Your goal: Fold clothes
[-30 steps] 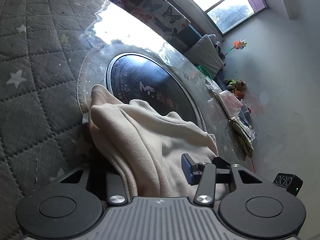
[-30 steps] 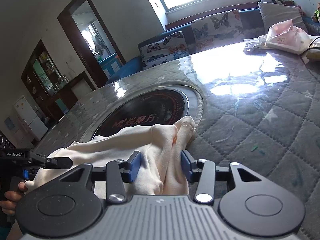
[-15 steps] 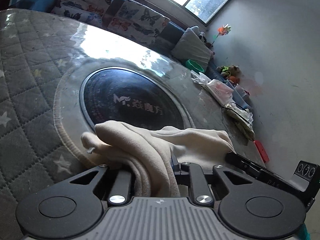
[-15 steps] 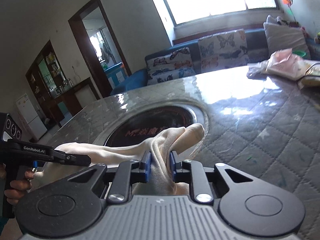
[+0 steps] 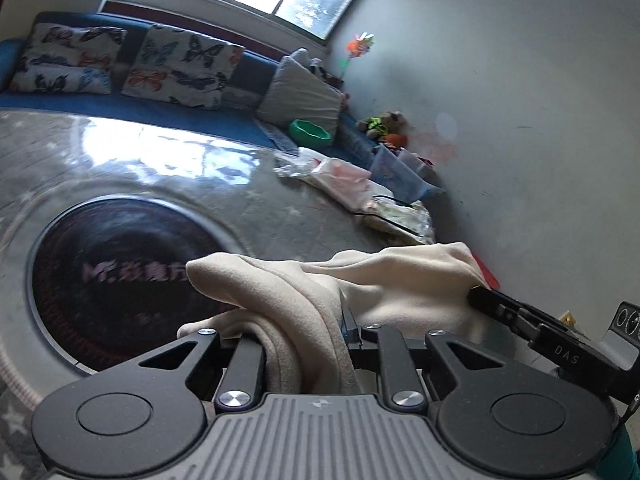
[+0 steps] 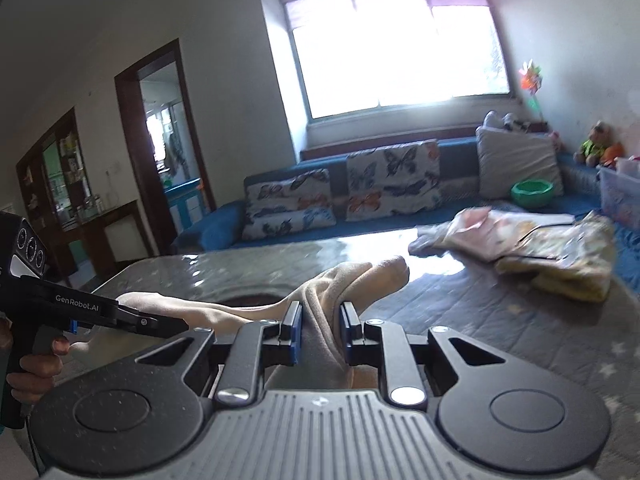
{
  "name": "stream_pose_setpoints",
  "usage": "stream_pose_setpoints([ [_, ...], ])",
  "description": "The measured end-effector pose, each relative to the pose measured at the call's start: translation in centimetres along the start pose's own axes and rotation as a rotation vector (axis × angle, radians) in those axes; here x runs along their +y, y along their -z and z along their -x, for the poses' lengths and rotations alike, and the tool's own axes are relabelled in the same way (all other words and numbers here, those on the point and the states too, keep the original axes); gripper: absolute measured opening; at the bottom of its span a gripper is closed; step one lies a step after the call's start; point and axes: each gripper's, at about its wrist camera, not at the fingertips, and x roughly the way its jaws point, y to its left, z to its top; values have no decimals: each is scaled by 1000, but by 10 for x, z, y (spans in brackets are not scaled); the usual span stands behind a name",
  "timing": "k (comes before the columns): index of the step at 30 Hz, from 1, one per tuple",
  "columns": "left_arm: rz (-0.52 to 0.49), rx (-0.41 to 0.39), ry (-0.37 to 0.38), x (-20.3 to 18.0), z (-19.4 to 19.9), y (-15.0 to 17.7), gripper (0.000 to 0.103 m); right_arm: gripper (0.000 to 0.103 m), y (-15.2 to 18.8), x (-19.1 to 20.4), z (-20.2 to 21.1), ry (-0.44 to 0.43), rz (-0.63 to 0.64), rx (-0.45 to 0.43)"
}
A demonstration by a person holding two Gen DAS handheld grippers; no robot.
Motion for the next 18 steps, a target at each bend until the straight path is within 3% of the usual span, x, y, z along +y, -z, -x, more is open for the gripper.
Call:
stream_pose_setpoints([
  [18, -179, 27, 71, -73, -71, -61, 18, 18, -40, -49, 41, 176, 36, -106],
])
